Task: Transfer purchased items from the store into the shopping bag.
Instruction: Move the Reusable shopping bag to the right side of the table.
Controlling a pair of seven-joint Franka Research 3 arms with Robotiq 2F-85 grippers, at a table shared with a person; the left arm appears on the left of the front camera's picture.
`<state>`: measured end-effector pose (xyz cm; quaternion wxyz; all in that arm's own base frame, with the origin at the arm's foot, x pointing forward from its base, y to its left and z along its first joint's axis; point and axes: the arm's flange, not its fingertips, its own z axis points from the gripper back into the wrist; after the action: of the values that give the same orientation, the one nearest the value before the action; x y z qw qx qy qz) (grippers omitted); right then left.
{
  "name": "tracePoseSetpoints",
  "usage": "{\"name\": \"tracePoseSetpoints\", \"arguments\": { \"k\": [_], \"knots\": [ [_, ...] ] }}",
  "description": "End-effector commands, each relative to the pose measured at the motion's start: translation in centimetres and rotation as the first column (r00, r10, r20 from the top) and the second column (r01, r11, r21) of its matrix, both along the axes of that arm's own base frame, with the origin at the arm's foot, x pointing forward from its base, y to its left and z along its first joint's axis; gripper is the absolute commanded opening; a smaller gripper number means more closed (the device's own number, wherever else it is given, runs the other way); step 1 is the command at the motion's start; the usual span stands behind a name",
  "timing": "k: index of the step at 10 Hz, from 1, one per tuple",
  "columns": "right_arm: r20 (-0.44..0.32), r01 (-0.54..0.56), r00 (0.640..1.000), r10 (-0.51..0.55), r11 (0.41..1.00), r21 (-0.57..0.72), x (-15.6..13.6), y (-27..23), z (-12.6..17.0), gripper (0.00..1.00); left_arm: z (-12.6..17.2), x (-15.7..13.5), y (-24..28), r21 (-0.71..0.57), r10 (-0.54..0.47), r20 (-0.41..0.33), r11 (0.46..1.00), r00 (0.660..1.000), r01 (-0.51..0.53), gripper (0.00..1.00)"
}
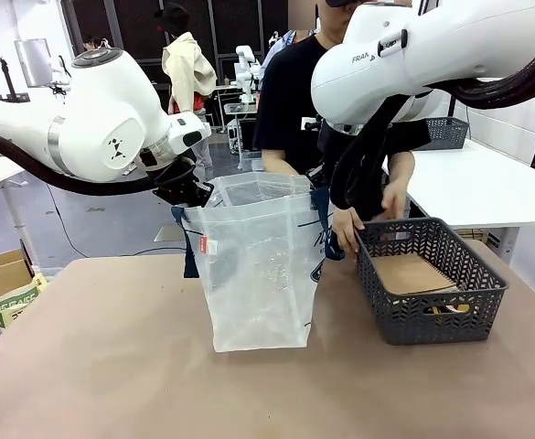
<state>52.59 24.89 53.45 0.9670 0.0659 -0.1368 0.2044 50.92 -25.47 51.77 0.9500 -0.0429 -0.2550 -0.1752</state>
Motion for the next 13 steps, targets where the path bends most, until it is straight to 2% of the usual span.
{"name": "tracePoseSetpoints", "arguments": {
  "k": [1,7,13],
  "knots": [
    [-0.003,0.012,1.000,-0.012,1.000,0.001,-0.1,-0.1,-0.1,0.00,0.2,-0.1,0.3,0.000,0.004,0.003,1.000,1.000,-0.004,0.00],
    [-0.003,0.012,1.000,-0.012,1.000,0.001,-0.1,-0.1,-0.1,0.00,0.2,-0.1,0.3,0.000,0.004,0.003,1.000,1.000,-0.004,0.00],
    [0.040,-0.052,0.998,0.055,0.997,-0.053,0.3,-0.6,-1.1,0.00,-1.5,0.8,-0.4,-0.025,-0.045,0.032,0.999,0.998,0.046,0.00]
  ]
}}
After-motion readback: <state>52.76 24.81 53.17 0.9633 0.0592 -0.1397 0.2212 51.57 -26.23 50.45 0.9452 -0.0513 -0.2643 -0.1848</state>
